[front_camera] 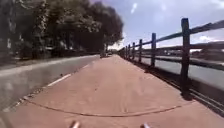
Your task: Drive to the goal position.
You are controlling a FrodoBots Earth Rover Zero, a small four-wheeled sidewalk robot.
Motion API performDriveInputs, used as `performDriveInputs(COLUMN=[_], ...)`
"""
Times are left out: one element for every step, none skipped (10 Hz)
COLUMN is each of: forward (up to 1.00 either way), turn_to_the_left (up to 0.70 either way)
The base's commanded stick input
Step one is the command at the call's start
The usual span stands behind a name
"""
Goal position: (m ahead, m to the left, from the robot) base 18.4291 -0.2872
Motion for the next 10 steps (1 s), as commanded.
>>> performDriveInputs(forward=[1.00, 1.00, 1.00, 1.00, 1.00, 1.00, 1.00, 1.00, 1.00, 1.00], turn_to_the_left=[0.00, 0.00, 0.00, 0.00, 0.00, 0.00, 0.00, 0.00, 0.00, 0.00])
